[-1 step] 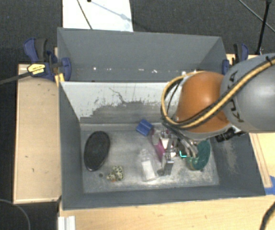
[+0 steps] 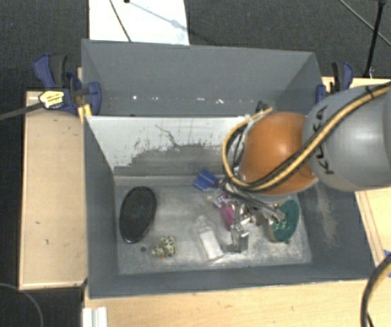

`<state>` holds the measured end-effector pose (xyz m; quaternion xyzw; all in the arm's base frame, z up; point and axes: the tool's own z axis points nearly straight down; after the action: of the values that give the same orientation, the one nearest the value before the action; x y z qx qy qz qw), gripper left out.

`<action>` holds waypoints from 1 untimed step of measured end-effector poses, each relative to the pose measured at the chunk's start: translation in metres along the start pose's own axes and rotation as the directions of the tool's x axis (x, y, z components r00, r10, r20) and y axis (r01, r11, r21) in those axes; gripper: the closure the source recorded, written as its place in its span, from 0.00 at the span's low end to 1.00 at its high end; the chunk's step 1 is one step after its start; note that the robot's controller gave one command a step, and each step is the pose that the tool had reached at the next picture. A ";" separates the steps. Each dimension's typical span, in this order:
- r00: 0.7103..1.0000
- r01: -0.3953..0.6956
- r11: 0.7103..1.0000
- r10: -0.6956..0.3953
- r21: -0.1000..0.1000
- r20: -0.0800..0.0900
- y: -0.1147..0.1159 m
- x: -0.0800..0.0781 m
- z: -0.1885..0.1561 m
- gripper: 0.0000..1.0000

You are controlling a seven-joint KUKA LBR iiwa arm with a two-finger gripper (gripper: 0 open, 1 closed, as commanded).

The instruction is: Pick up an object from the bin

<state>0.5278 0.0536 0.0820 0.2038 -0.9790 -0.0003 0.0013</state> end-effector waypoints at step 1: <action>1.000 -0.004 1.000 0.004 0.000 0.002 0.000 -0.001 -0.001 1.00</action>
Offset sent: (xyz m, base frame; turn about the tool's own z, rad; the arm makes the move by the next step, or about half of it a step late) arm 0.0000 0.0000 0.0000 0.0000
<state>0.5284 0.0539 0.0833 0.2018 -0.9794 -0.0005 0.0002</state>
